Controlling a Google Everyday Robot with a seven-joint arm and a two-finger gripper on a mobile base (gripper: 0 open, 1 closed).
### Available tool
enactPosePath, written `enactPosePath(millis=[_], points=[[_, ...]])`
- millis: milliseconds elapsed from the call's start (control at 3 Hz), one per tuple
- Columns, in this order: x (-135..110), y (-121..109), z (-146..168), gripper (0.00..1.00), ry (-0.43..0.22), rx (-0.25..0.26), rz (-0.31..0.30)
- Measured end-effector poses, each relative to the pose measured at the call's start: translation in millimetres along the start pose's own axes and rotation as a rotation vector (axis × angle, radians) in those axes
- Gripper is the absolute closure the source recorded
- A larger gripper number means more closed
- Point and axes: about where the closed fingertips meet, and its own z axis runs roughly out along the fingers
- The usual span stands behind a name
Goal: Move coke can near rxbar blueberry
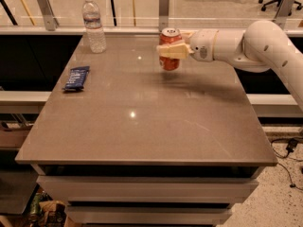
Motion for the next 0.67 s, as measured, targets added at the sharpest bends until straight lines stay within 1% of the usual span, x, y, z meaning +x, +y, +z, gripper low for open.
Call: enactPosePath(millis=[333, 667], points=[[-7, 29, 18, 1.0, -0.008, -0.02, -0.002], [-8, 57, 36, 1.0, -0.003, -0.02, 0.007]])
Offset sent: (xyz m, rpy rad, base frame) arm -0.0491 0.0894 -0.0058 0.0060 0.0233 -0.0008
